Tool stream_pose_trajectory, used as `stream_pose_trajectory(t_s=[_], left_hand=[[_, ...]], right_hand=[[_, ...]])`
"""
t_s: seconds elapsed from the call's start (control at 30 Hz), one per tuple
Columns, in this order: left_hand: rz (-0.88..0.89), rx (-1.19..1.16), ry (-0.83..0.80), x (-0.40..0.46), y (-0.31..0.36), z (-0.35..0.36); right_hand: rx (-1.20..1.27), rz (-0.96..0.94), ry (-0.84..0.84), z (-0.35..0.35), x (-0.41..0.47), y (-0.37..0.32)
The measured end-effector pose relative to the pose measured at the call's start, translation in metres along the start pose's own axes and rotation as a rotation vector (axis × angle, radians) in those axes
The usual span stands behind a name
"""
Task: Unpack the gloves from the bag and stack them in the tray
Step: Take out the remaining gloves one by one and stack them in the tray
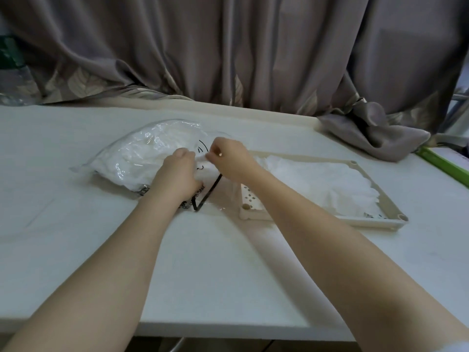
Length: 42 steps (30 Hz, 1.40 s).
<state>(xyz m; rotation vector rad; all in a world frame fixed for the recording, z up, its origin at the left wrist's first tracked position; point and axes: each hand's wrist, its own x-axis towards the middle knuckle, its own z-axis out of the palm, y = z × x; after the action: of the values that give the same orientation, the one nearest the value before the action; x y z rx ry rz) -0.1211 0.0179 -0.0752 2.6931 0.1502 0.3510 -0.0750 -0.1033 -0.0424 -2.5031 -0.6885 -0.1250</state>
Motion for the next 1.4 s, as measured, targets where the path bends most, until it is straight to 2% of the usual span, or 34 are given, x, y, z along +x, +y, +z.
stream_pose_trajectory(t_s=[0.1, 0.2, 0.3, 0.37, 0.43, 0.53, 0.63, 0.7, 0.77, 0.9, 1.03, 1.07, 1.17, 1.27, 1.4], left_hand=[[0.017, 0.028, 0.07, 0.002, 0.0, 0.001], [0.016, 0.097, 0.114, 0.004, -0.005, 0.002], [0.014, 0.174, 0.071, 0.002, -0.007, 0.003], [0.005, 0.18, 0.037, 0.001, -0.007, 0.005], [-0.015, 0.131, 0.047, -0.003, -0.002, 0.004], [0.009, 0.103, 0.153, -0.012, 0.012, -0.002], [0.242, 0.103, 0.471, -0.017, 0.025, -0.011], [0.435, 0.067, 0.545, -0.022, 0.038, -0.023], [0.487, -0.122, 0.371, -0.031, 0.059, -0.034], [0.268, -0.692, -0.138, -0.043, 0.094, -0.043], [0.203, -1.013, -0.436, -0.049, 0.097, -0.044], [0.182, -1.04, -0.464, -0.05, 0.097, -0.042], [0.123, -1.049, -0.385, -0.049, 0.104, -0.038], [0.182, -0.938, -0.385, -0.053, 0.108, -0.037], [0.206, -0.968, -0.346, -0.054, 0.11, -0.037]], right_hand=[[0.495, 0.035, 0.104, -0.024, -0.018, -0.006], [1.0, 0.148, 0.234, -0.046, -0.029, -0.003], [1.29, 0.288, 0.312, -0.058, -0.035, 0.006], [1.285, 0.325, 0.352, -0.06, -0.04, 0.01], [1.174, 0.331, 0.386, -0.059, -0.047, 0.017], [1.023, 0.391, 0.374, -0.063, -0.059, 0.027], [0.977, 0.472, 0.397, -0.071, -0.07, 0.041], [0.876, 0.473, 0.394, -0.077, -0.077, 0.048], [0.787, 0.44, 0.373, -0.081, -0.085, 0.052], [0.681, 0.334, 0.178, -0.095, -0.102, 0.058], [0.58, 0.29, -0.008, -0.112, -0.12, 0.073], [0.584, 0.27, -0.032, -0.115, -0.123, 0.079], [0.803, 0.178, -0.057, -0.12, -0.13, 0.09], [0.965, 0.13, -0.037, -0.124, -0.132, 0.096], [1.287, 0.213, 0.033, -0.127, -0.131, 0.102]])
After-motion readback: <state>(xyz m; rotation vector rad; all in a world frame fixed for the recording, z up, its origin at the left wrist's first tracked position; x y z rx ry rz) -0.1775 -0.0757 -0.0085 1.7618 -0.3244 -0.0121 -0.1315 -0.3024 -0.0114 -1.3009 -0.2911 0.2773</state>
